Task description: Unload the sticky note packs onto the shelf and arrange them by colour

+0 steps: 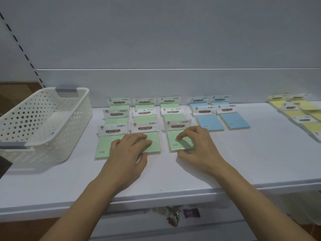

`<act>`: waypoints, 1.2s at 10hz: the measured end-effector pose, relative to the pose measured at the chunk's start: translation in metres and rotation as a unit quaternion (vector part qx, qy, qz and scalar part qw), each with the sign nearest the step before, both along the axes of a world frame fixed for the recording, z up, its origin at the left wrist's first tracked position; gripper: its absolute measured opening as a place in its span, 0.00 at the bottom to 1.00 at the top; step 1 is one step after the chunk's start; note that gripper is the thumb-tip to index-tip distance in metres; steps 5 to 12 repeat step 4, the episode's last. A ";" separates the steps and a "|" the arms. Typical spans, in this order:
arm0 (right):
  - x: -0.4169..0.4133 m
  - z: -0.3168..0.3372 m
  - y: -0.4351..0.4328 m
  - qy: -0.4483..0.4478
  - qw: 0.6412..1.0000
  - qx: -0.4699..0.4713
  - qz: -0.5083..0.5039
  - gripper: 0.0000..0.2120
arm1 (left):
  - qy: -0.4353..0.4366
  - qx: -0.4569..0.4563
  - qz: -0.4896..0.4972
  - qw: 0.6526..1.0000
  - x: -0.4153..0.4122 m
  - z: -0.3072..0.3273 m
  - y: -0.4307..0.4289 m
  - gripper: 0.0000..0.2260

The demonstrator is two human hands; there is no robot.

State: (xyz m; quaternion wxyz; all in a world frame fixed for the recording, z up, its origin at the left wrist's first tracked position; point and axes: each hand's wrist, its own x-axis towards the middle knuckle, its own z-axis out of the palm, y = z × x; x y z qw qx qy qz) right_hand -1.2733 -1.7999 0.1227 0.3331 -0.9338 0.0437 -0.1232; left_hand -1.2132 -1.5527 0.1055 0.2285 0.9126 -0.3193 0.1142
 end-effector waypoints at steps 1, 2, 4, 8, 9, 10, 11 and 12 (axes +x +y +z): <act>0.000 -0.001 0.000 -0.006 1.000 -0.017 0.008 0.16 | 0.001 0.007 0.000 1.000 0.000 0.001 -0.001 0.16; 0.001 -0.001 -0.002 -0.028 0.999 -0.026 0.010 0.15 | -0.016 0.021 -0.017 1.000 -0.005 0.007 -0.003 0.18; -0.011 0.022 -0.014 -0.067 0.997 0.013 0.028 0.20 | -0.073 0.097 -0.174 0.977 -0.012 0.031 -0.022 0.17; -0.011 0.022 -0.014 -0.067 0.997 0.013 0.028 0.20 | -0.073 0.097 -0.174 0.977 -0.012 0.031 -0.022 0.17; -0.011 0.022 -0.014 -0.067 0.997 0.013 0.028 0.20 | -0.073 0.097 -0.174 0.977 -0.012 0.031 -0.022 0.17; -0.011 0.022 -0.014 -0.067 0.997 0.013 0.028 0.20 | -0.073 0.097 -0.174 0.977 -0.012 0.031 -0.022 0.17; -0.011 0.022 -0.014 -0.067 0.997 0.013 0.028 0.20 | -0.073 0.097 -0.174 0.977 -0.012 0.031 -0.022 0.17; -0.011 0.022 -0.014 -0.067 0.997 0.013 0.028 0.20 | -0.073 0.097 -0.174 0.977 -0.012 0.031 -0.022 0.17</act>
